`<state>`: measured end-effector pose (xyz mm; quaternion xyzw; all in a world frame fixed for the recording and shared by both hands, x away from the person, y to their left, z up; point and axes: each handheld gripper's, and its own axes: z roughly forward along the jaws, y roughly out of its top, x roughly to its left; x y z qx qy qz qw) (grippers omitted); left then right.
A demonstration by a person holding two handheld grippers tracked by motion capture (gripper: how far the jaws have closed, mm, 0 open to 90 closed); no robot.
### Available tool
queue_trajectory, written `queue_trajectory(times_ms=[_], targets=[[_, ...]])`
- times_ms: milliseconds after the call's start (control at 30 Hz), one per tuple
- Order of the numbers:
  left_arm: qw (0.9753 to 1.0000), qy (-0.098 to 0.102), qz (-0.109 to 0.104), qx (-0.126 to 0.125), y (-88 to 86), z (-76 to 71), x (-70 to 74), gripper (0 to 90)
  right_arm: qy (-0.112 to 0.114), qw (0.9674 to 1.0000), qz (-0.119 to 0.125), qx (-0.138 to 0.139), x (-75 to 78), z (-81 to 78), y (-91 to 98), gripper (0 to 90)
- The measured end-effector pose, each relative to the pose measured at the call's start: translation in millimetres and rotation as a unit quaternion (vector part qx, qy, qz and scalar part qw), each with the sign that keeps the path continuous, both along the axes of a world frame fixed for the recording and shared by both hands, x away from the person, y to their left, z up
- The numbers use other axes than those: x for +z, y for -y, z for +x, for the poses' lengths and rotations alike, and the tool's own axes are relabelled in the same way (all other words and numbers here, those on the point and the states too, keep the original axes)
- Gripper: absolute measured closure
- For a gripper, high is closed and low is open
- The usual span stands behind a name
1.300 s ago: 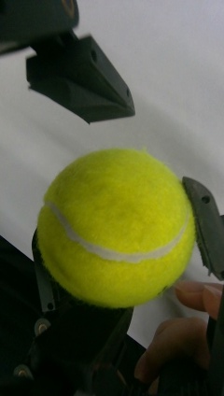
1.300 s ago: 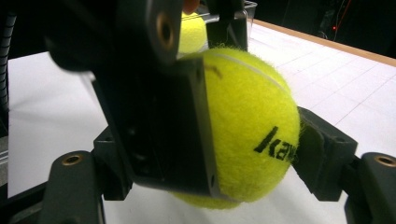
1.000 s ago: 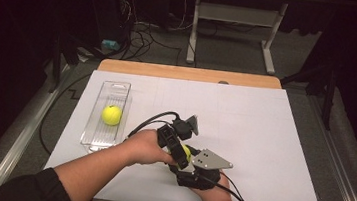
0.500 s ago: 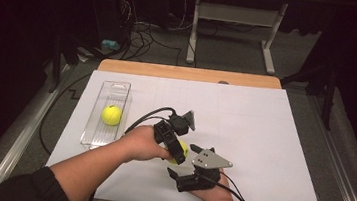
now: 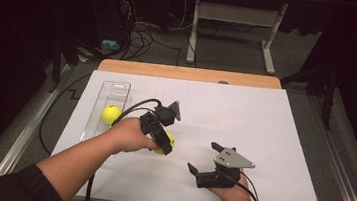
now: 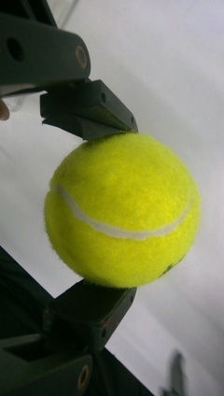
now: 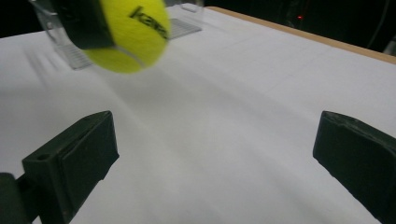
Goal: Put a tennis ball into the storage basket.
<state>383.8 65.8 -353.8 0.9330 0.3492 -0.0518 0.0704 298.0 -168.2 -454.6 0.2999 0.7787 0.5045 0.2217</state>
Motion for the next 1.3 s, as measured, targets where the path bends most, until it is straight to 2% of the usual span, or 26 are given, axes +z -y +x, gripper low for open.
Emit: queue_trajectory(times_ms=[100, 133, 233, 433, 500, 533, 633, 700, 933, 1167, 1233, 1300], targets=[[1.0000, 0.001, 0.000, 0.009, -5.8, 2.4, 0.8, 26.8, 0.000, 0.9999, 0.001, -0.013, 0.4, 2.0, 9.0, 0.0], [0.9999, 0.001, 0.002, 0.015, -11.6, 4.9, 1.8, 26.8, 0.001, 0.9996, 0.003, -0.026, 0.2, 4.0, 18.0, 0.0], [0.9997, 0.003, 0.004, 0.024, -20.8, 8.3, 3.8, 26.8, 0.000, 0.9990, 0.004, -0.044, -0.5, 5.6, 30.7, 0.0], [0.9993, 0.003, 0.011, 0.034, -34.8, 12.9, 9.0, 26.8, 0.003, 0.9967, -0.002, -0.081, -2.1, 7.3, 58.9, 0.0], [0.9993, 0.004, 0.011, 0.037, -36.9, 13.1, 9.8, 26.8, 0.004, 0.9963, -0.002, -0.086, -2.2, 7.2, 61.9, 0.0], [0.9991, 0.002, 0.016, 0.038, -40.6, 13.4, 11.6, 26.8, 0.005, 0.9950, -0.004, -0.099, -2.1, 6.9, 71.5, 0.0], [0.9989, 0.005, 0.020, 0.042, -46.8, 13.4, 15.8, 26.8, 0.006, 0.9939, -0.004, -0.110, -2.2, 6.1, 80.6, 0.0], [0.9988, 0.005, 0.021, 0.043, -48.4, 13.5, 17.0, 26.8, 0.006, 0.9936, -0.003, -0.113, -2.4, 5.8, 83.4, 0.0], [0.9975, 0.011, 0.030, 0.064, -71.4, 19.1, 29.1, 26.8, 0.007, 0.9916, -0.001, -0.129, -2.7, 0.6, 103.8, 0.0], [0.9957, 0.013, 0.035, 0.084, -92.2, 23.0, 35.5, 26.8, 0.008, 0.9906, 0.000, -0.136, -2.2, -1.5, 112.2, 0.0], [0.9943, 0.017, 0.039, 0.098, -104.7, 24.4, 37.0, 26.8, 0.009, 0.9904, 0.000, -0.138, -2.0, -1.8, 112.5, 0.0], [0.9938, 0.018, 0.040, 0.102, -107.7, 24.8, 37.1, 26.8, 0.008, 0.9904, 0.002, -0.138, -1.8, -1.7, 112.5, 0.0]])
